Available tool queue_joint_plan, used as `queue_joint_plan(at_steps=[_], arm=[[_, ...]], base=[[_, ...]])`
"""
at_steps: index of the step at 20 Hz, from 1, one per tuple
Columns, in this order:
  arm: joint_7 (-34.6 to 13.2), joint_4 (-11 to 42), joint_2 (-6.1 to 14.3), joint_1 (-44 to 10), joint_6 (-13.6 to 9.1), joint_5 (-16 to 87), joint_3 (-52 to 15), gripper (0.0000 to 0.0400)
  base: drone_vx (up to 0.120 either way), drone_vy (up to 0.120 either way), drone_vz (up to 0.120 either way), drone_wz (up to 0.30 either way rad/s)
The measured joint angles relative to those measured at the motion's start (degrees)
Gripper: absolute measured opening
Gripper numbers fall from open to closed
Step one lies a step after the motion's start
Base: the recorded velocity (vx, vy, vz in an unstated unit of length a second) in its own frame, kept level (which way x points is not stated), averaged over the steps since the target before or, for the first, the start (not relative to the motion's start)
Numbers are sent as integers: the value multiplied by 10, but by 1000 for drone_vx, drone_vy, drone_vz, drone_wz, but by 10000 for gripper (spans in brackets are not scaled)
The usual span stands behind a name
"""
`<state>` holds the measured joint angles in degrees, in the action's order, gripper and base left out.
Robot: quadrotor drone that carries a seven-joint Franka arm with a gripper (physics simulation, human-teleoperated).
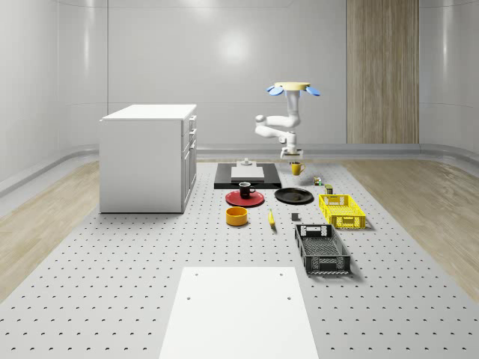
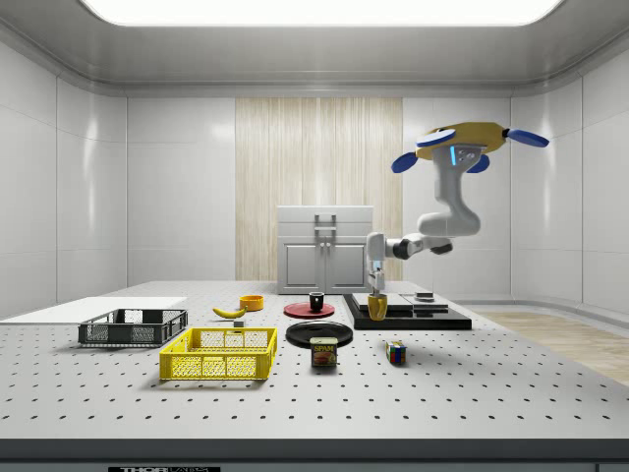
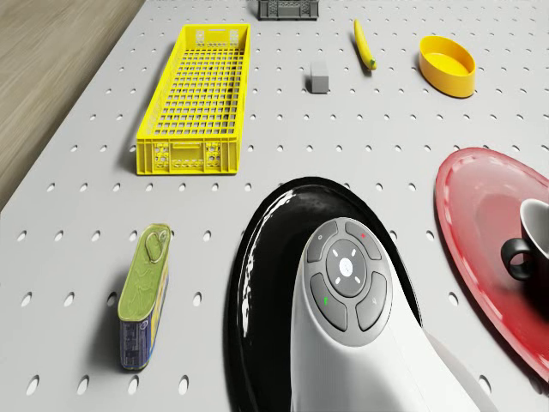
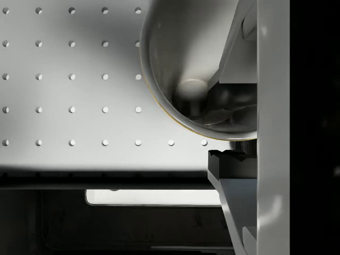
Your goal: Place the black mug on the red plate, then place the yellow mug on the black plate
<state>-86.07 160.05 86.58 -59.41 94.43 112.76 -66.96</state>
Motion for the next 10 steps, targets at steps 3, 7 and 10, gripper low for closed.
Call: queue_joint_plan(at_steps=[3, 7, 10], arm=[[0, 0, 0, 0, 0, 0, 0, 110], [0, 0, 1, 0, 1, 0, 0, 110], [0, 0, 1, -1, 1, -1, 0, 110]], base=[[120, -120, 0, 0], [120, -120, 0, 0], [120, -27, 0, 0]])
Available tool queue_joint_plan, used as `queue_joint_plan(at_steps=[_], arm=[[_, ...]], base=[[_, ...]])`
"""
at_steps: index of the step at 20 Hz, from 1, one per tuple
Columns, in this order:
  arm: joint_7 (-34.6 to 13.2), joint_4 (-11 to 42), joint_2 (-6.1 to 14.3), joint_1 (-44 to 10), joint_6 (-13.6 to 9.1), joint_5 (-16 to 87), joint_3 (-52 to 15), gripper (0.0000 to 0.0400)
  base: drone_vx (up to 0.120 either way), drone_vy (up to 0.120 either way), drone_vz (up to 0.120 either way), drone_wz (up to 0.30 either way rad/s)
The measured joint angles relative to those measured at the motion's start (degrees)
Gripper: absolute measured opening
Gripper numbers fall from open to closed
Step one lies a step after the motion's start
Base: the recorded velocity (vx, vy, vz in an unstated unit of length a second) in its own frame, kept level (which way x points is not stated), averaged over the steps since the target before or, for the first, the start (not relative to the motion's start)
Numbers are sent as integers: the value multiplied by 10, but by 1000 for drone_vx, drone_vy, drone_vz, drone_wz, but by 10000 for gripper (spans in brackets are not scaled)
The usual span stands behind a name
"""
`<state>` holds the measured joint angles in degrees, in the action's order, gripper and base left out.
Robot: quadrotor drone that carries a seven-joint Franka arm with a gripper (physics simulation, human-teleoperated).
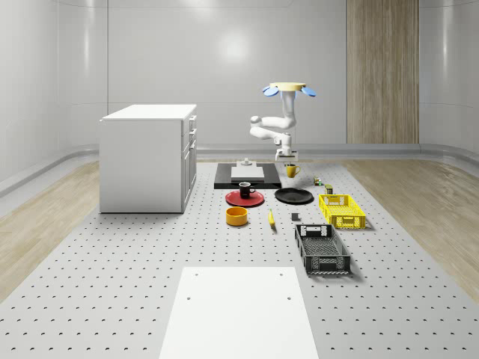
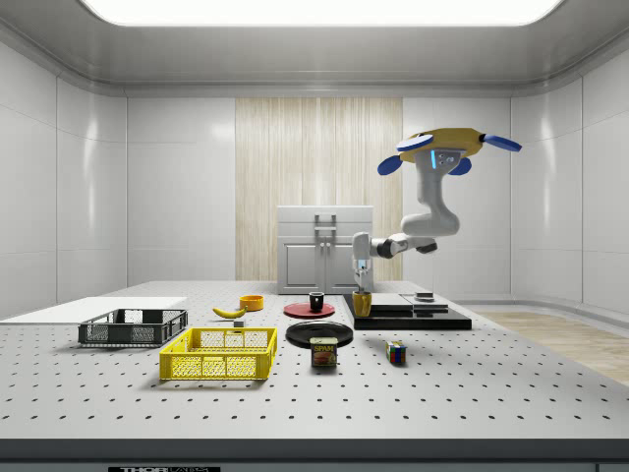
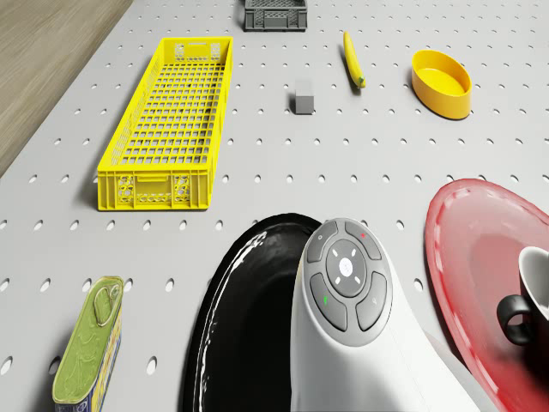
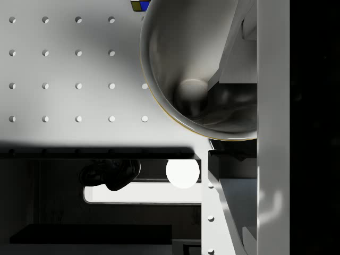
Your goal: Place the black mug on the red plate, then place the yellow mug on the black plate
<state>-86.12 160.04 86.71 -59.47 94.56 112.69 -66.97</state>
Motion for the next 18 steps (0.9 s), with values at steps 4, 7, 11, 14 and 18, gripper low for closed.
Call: queue_joint_plan(at_steps=[4, 7, 11, 14, 18], arm=[[0, 0, 0, 0, 0, 0, 0, 110], [0, 0, 1, 0, 1, 0, 0, 110], [0, 0, 1, -1, 1, -1, 0, 110], [-1, 0, 2, -1, 1, -1, 0, 110], [-1, 0, 2, -1, 2, -1, 0, 110]], base=[[120, 0, 0, 0], [120, 0, -93, 0], [120, 0, -120, 0], [120, 0, -13, 0], [120, 0, 0, 0]])
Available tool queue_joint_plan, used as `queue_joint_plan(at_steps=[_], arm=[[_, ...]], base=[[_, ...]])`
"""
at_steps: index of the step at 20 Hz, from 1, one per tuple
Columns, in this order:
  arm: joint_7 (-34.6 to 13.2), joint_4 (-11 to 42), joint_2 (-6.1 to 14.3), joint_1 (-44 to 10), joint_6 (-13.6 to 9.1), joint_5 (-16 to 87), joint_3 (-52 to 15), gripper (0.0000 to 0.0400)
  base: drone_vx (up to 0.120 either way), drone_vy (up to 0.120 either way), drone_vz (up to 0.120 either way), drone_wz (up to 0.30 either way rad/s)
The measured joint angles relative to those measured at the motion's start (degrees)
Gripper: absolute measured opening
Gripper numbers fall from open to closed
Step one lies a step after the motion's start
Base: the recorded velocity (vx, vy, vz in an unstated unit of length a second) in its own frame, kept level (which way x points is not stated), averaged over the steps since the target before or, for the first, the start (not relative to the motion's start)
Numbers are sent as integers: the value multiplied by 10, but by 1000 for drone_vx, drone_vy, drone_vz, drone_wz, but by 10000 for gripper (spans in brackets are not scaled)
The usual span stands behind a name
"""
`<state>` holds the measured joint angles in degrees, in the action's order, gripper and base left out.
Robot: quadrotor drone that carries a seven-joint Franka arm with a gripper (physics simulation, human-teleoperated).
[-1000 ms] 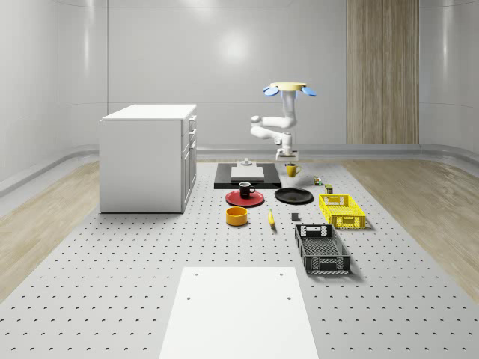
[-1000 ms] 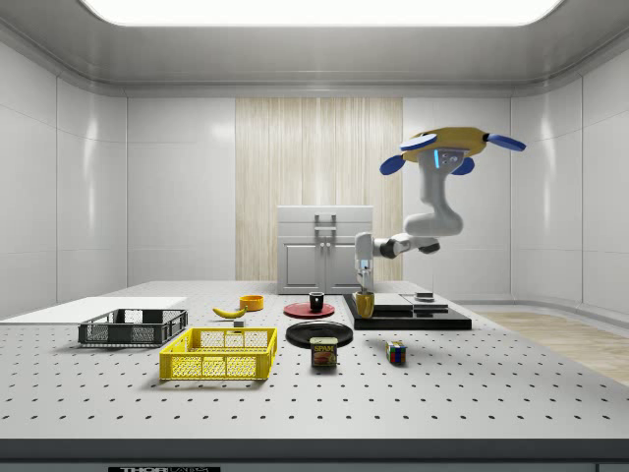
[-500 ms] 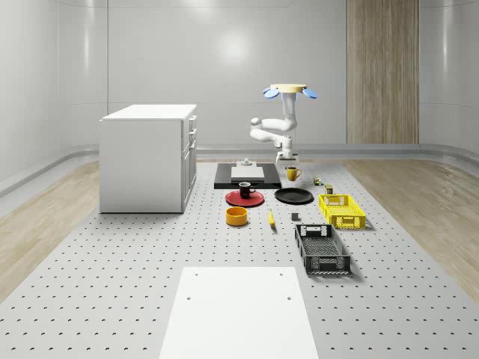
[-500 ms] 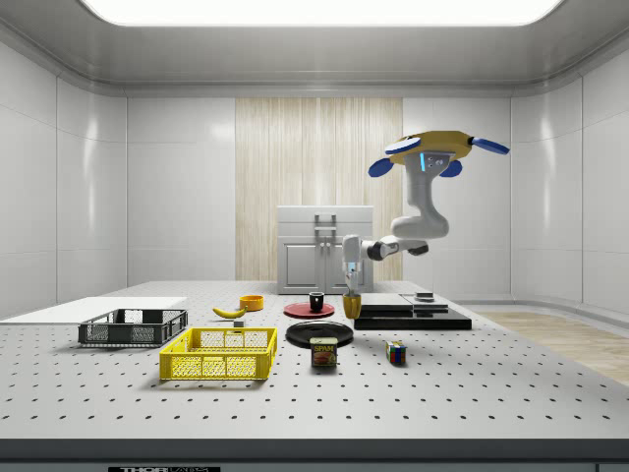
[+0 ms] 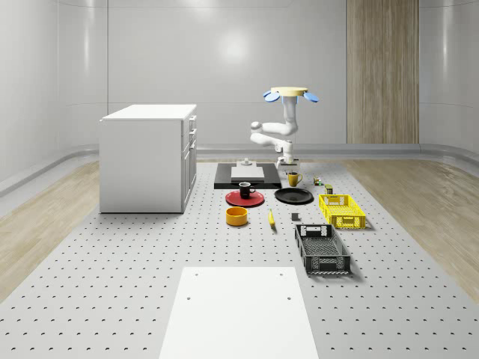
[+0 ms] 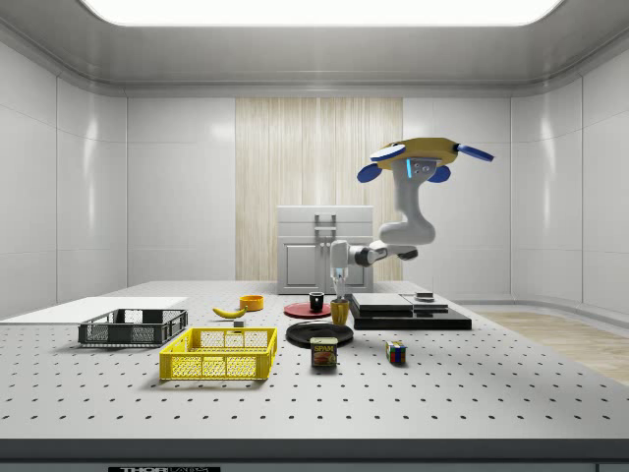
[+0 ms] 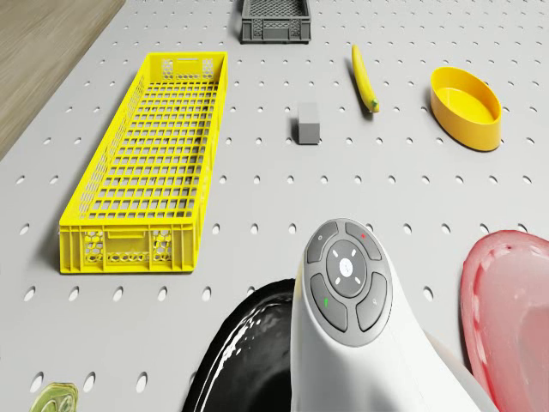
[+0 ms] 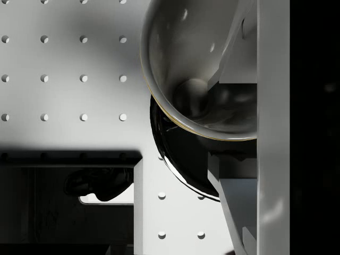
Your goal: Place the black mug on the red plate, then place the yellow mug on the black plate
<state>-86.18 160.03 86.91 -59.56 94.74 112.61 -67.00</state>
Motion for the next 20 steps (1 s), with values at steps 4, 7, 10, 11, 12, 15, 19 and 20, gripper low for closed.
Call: queue_joint_plan(at_steps=[4, 7, 10, 11, 12, 15, 19, 20], arm=[[0, 0, 0, 0, 0, 0, 0, 110], [0, 0, 1, 0, 1, 0, 0, 110], [0, 0, 1, 0, 1, 0, 0, 110], [0, 0, 1, 0, 1, 0, 0, 110], [0, 0, 1, 0, 1, 0, 0, 110], [0, -3, 1, -2, 4, 6, 7, 110], [-1, -12, 0, -8, 14, 26, 29, 110], [-1, -15, 0, -9, 17, 31, 34, 110]], base=[[120, 0, 0, 0], [107, 0, 0, 0], [107, 0, 0, 0], [120, 0, 0, 0], [0, 0, 0, 0], [0, 0, 0, 0], [0, 0, 0, 0], [0, 0, 0, 0]])
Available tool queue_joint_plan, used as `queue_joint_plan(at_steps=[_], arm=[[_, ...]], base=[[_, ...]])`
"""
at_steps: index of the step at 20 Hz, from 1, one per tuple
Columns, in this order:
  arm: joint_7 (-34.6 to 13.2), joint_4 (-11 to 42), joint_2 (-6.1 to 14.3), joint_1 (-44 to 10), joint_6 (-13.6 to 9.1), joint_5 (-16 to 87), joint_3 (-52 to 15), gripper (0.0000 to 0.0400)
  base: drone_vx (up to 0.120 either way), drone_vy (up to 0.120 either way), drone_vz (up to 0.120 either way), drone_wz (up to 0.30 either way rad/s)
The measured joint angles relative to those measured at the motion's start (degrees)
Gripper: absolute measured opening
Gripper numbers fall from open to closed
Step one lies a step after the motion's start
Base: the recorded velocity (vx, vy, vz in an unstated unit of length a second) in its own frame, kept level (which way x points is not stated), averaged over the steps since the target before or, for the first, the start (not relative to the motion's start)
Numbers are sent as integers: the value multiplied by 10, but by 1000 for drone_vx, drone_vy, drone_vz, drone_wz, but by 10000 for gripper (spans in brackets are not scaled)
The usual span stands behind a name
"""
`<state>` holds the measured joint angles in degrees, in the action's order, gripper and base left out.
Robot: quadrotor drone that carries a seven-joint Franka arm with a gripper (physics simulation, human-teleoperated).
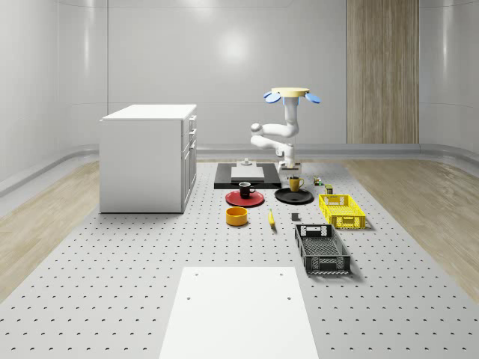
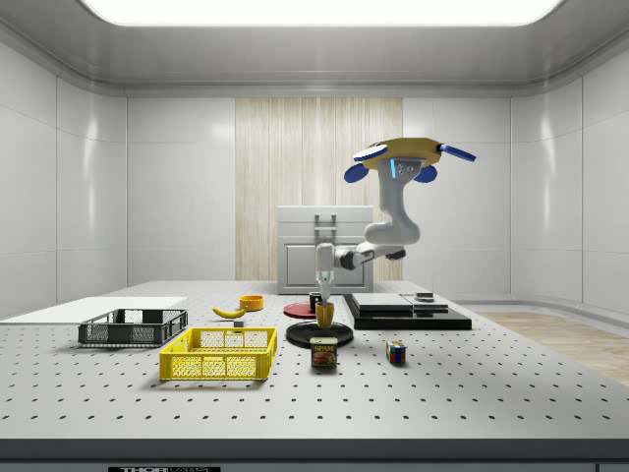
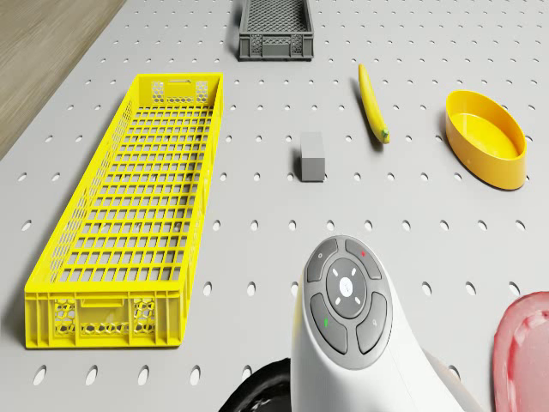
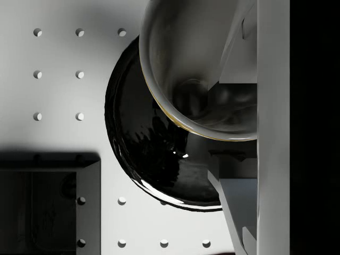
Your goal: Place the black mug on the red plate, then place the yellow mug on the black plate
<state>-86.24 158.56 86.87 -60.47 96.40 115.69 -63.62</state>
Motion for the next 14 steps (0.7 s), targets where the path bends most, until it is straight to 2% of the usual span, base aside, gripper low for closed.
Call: queue_joint_plan(at_steps=[7, 10, 12, 14], arm=[[0, -21, -6, -11, 18, 38, 40, 110], [1, -27, -9, -14, 22, 48, 51, 251], [1, -26, -10, -12, 20, 46, 49, 310], [2, -21, -9, -9, 15, 40, 41, 345]], base=[[0, 0, 0, 0], [0, 0, 0, 0], [0, 0, 0, 0], [0, 0, 0, 0]])
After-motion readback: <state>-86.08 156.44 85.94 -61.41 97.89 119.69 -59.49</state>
